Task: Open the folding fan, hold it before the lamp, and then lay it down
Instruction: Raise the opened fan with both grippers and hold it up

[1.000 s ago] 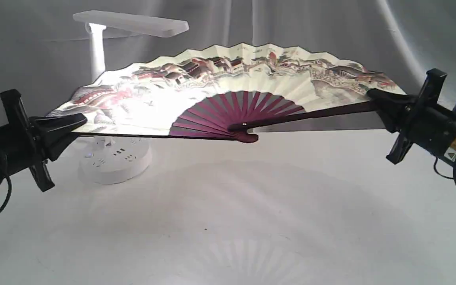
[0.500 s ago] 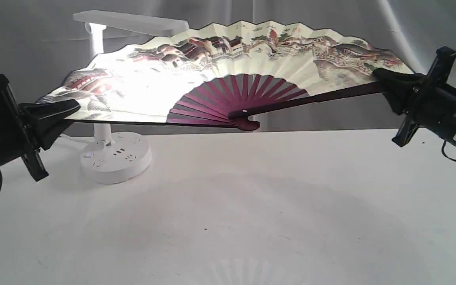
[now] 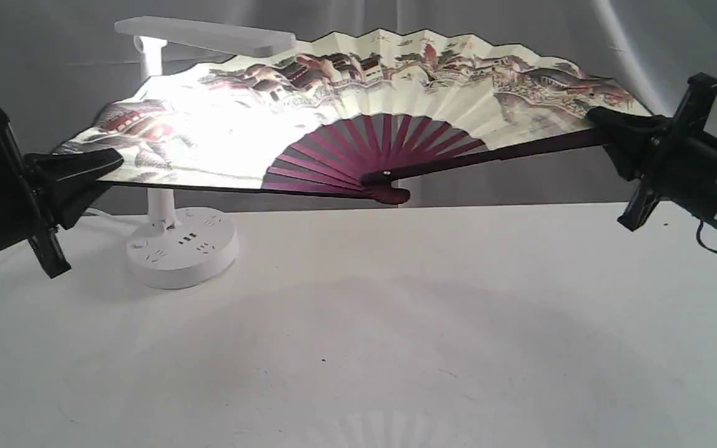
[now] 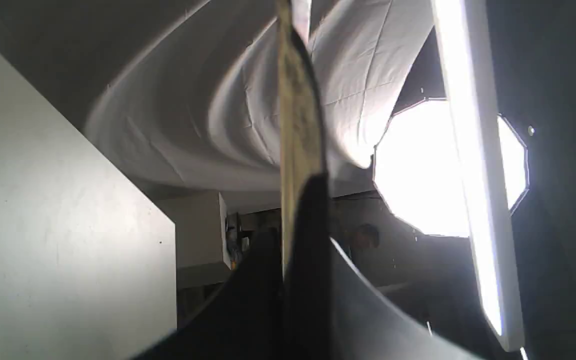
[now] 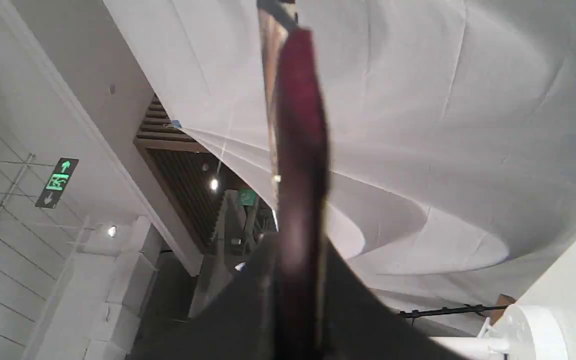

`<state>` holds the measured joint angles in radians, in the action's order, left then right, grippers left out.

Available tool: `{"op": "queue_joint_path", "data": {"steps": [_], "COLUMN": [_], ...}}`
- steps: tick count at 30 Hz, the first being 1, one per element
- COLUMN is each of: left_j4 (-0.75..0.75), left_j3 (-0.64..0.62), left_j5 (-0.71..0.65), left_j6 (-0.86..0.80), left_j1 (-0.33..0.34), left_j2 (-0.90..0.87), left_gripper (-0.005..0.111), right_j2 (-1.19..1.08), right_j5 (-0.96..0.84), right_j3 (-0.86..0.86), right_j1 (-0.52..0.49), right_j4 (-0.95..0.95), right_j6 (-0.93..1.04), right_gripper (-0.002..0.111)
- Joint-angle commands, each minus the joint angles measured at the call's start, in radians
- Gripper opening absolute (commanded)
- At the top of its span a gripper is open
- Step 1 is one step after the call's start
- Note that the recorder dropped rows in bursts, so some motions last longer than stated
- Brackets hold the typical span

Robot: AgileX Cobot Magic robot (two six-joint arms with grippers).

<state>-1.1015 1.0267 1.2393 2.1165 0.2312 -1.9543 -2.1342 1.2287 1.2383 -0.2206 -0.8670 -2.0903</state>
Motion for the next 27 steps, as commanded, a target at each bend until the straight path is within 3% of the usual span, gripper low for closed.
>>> {"op": "queue_joint_path", "data": {"steps": [1, 27], "left_j4": [0.027, -0.014], "left_j3": [-0.004, -0.004], "left_j5": [-0.018, -0.018], "left_j6": [0.024, 0.024], "left_j1": [0.014, 0.014], "left_j2": [0.014, 0.082], "left_gripper": [0.000, 0.000], "right_j2": [0.036, 0.064], "right_j5": [-0.008, -0.008], "right_j3": [-0.004, -0.004], "right_j1": [-0.027, -0.027], "right_j4": [0.051, 0.020], "right_j6": [0.008, 0.008], "right_gripper": [0.000, 0.000]}}
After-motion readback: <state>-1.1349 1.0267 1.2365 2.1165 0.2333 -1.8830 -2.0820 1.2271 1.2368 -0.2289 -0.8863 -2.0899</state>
